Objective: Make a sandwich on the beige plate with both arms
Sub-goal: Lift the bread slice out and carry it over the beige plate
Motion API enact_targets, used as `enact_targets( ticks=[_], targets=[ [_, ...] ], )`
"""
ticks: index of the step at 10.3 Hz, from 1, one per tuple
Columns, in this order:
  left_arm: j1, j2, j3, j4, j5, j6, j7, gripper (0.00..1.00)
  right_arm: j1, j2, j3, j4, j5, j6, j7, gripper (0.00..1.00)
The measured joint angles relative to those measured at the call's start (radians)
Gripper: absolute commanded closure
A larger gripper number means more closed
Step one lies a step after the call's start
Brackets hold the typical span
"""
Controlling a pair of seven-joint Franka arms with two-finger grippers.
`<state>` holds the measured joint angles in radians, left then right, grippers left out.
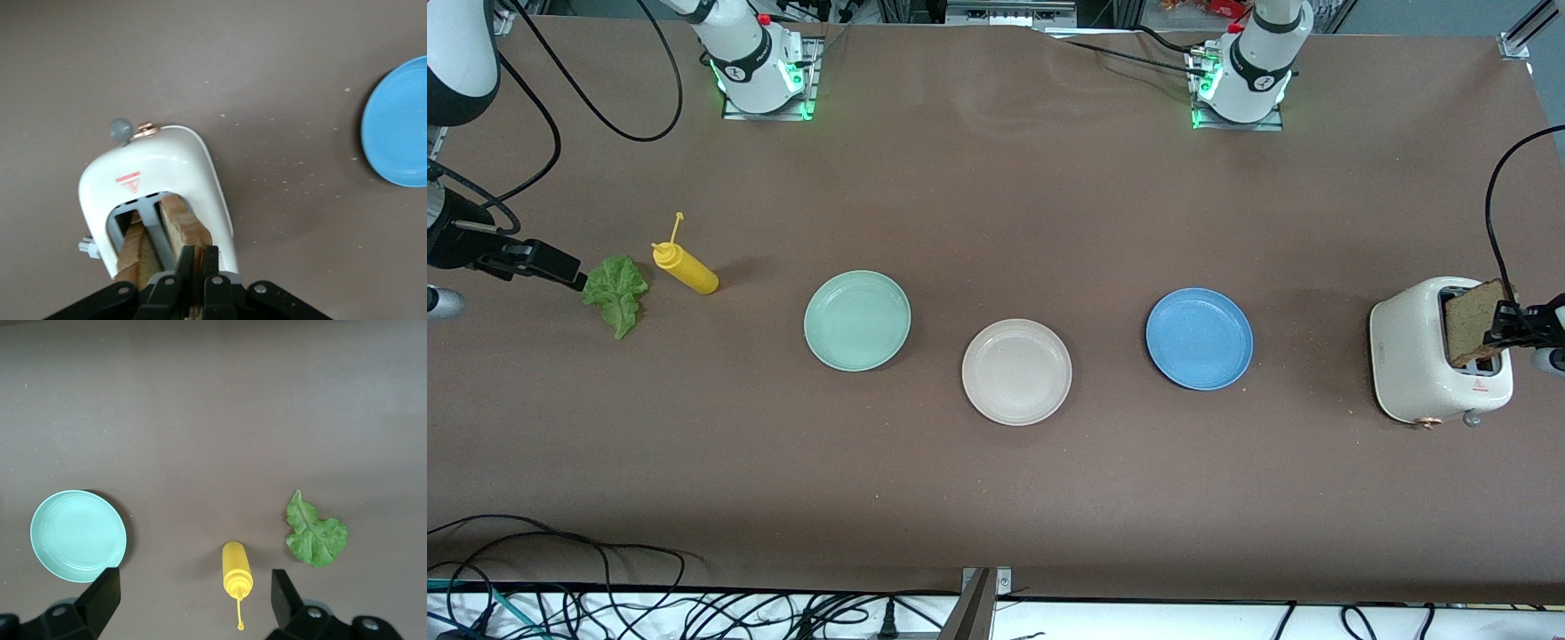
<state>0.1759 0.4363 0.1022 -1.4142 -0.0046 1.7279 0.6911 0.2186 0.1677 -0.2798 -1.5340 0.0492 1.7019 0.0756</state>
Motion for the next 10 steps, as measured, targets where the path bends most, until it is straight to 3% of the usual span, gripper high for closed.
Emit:
enact_targets(
  ticks=[3,5,8,10],
  targets=[
    [-0.128,-0.002,-0.004,0.055,-0.018,-0.108,-0.094,1.0,-0.001,0.0,0.0,0.0,0.0,0.0,0.0,0.0],
    [-0.219,0.004,-0.007,0.054,-0.093,-0.138,-0.218,1.0,-0.002,0.0,0.0,0.0,0.0,0.0,0.0,0.0],
    [-0.345,0.04,-0.011,0.05,-0.27,-0.145,-0.465,1.0,-0.002,0.0,0.0,0.0,0.0,0.0,0.0,0.0],
    [-0.407,0.092,-0.011,0.064,-0.45,-0.14,-0.609,1.0,-0.002,0.0,0.0,0.001,0.0,0.0,0.0,0.0]
  ],
)
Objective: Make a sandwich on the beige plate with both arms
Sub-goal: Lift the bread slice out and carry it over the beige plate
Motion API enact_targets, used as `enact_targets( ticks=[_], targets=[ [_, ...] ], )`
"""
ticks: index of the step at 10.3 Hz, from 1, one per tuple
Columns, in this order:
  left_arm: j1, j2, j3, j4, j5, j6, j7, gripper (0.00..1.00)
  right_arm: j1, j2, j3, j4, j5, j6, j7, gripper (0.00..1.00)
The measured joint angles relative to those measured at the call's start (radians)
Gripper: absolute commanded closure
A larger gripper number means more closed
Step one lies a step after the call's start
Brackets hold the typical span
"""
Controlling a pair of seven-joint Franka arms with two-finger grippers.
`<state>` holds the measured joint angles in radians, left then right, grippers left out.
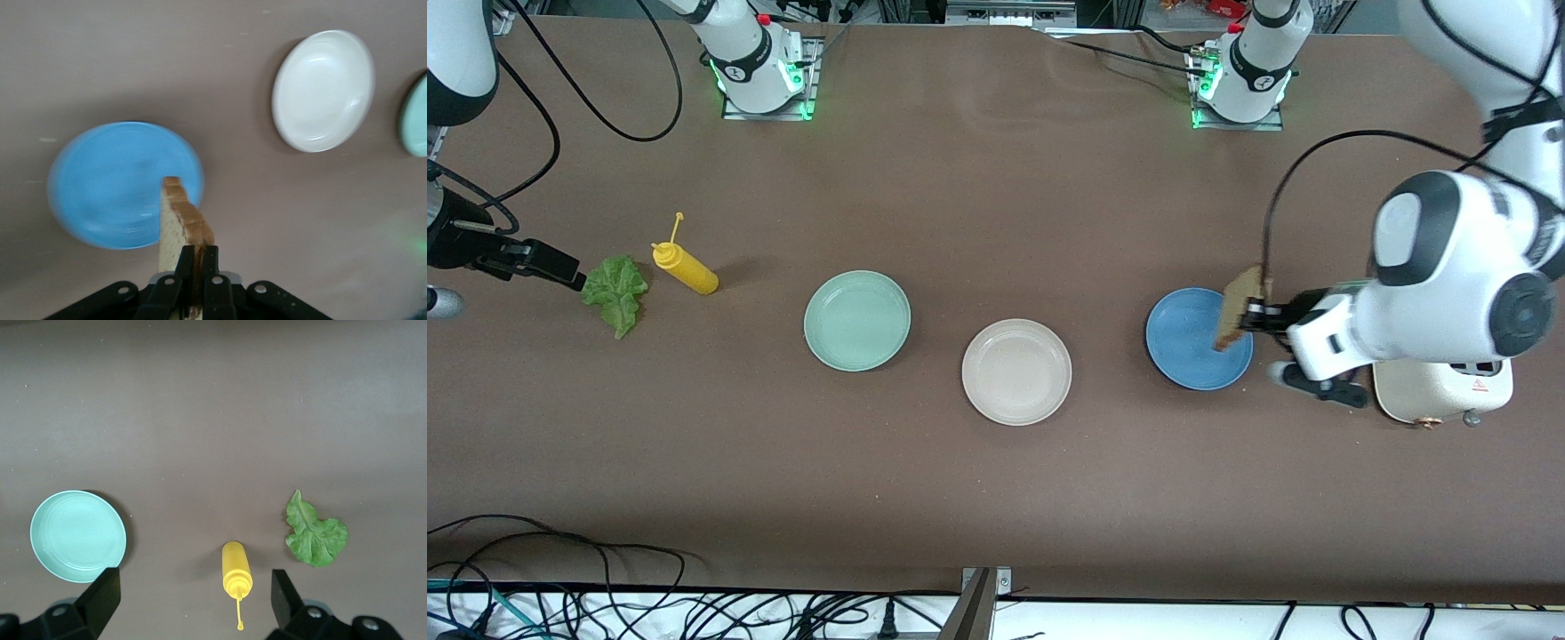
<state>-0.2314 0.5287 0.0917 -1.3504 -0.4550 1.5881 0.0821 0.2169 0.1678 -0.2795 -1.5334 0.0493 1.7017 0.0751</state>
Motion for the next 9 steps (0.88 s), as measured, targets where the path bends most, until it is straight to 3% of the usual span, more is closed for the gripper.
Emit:
enact_targets(
  ticks=[2,6,7,9],
  targets=[
    [-0.039,0.08,0.0,0.052,-0.181,0.019,-0.129,1.0,0.0,0.0,0.0,0.0,0.0,0.0,0.0,0.0],
    [-0.107,0.18,0.0,0.109,-0.397,0.189,-0.242,1.0,-0.001,0.0,-0.001,0.0,0.0,0.0,0.008,0.0],
    [-0.127,0.194,-0.001,0.11,-0.438,0.255,-0.247,1.0,-0.007,0.0,-0.005,0.0,0.021,0.011,0.029,0.0],
    [-0.188,0.227,-0.002,0.111,-0.498,0.412,-0.265,1.0,-0.073,0.008,-0.017,0.0,0.176,0.032,0.037,0.0]
  ],
)
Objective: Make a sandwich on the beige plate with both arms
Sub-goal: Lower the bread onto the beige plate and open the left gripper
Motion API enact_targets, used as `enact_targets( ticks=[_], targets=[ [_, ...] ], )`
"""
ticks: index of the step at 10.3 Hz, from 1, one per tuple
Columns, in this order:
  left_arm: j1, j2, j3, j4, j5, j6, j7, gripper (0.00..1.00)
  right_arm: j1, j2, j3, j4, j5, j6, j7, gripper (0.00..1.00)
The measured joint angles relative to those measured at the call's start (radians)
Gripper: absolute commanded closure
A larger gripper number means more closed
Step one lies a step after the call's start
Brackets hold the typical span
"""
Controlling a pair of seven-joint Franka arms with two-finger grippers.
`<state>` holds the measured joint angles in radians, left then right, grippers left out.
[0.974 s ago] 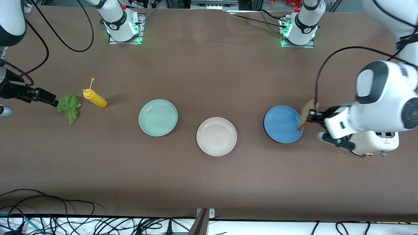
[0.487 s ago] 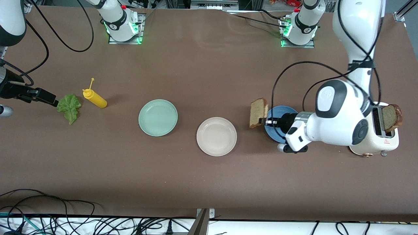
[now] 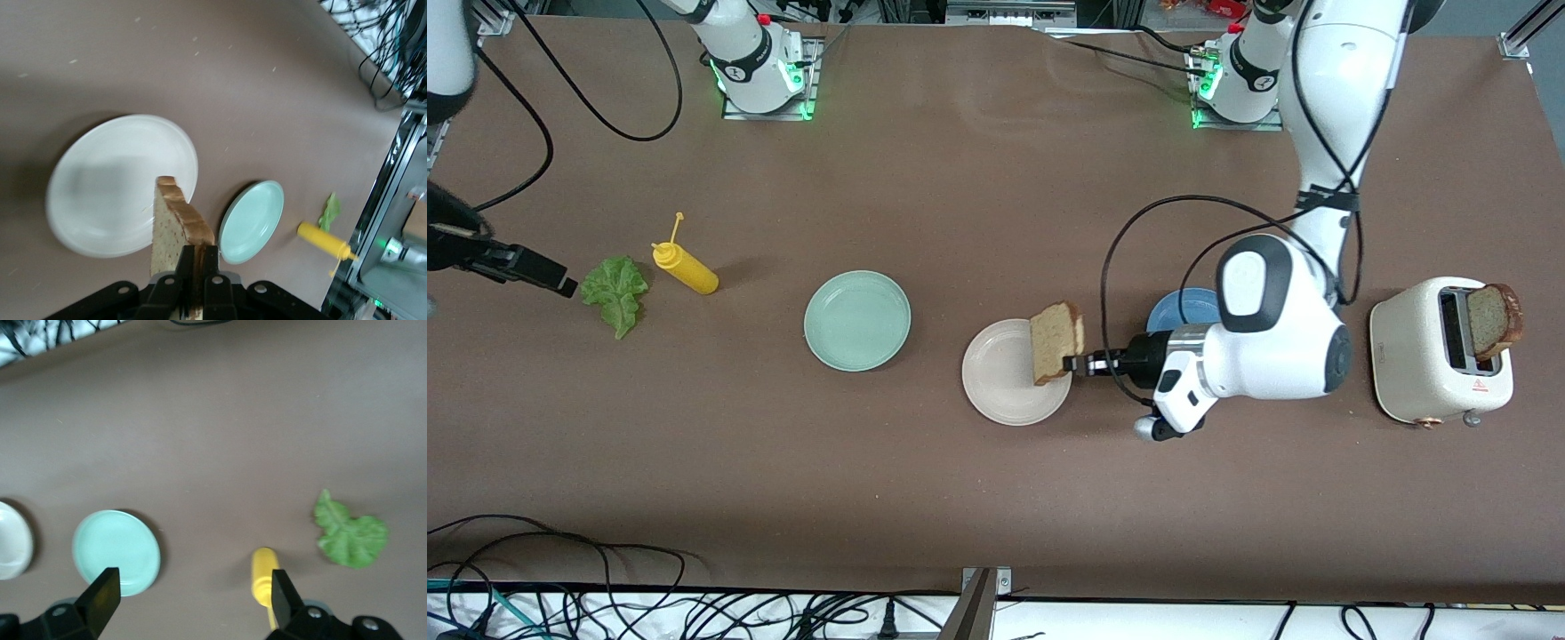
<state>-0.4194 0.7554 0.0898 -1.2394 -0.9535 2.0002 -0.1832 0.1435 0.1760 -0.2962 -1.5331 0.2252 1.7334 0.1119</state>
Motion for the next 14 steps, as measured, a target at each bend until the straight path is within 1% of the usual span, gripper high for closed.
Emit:
enact_targets(
  ticks=[1,2,3,5,6,8,10,12,14],
  targets=[
    [-0.032,0.018,0.0,0.0,-0.019,0.056,-0.015,1.0,-0.028,0.006,-0.003,0.0,0.031,0.0,-0.004,0.0],
    [-0.051,0.03,0.0,0.001,-0.022,0.085,-0.03,1.0,-0.034,0.01,-0.003,0.0,0.034,0.0,-0.004,0.0],
    [-0.058,0.04,0.0,0.001,-0.022,0.107,-0.034,1.0,-0.03,0.012,0.001,0.0,0.013,0.0,-0.004,0.0],
    [-0.089,0.07,0.0,0.001,-0.022,0.201,-0.035,1.0,0.013,0.012,0.012,0.0,-0.092,0.001,-0.004,0.0],
    [-0.107,0.085,-0.001,0.001,-0.022,0.231,-0.039,1.0,0.042,0.012,0.015,0.0,-0.122,0.001,0.002,0.0],
    [-0.12,0.094,-0.001,0.001,-0.033,0.247,-0.05,1.0,0.055,0.013,0.016,0.0,-0.153,0.0,0.004,0.0],
    [-0.12,0.095,0.0,0.001,-0.052,0.266,-0.052,1.0,0.053,0.016,0.012,-0.009,-0.16,-0.005,0.016,0.0],
    [-0.131,0.11,0.0,0.001,-0.052,0.302,-0.057,1.0,0.053,0.019,0.012,-0.026,-0.162,-0.006,0.068,0.0],
    [-0.154,0.137,0.0,0.001,-0.053,0.349,-0.059,1.0,0.053,0.027,0.012,-0.028,-0.191,-0.006,0.083,0.0]
  ],
)
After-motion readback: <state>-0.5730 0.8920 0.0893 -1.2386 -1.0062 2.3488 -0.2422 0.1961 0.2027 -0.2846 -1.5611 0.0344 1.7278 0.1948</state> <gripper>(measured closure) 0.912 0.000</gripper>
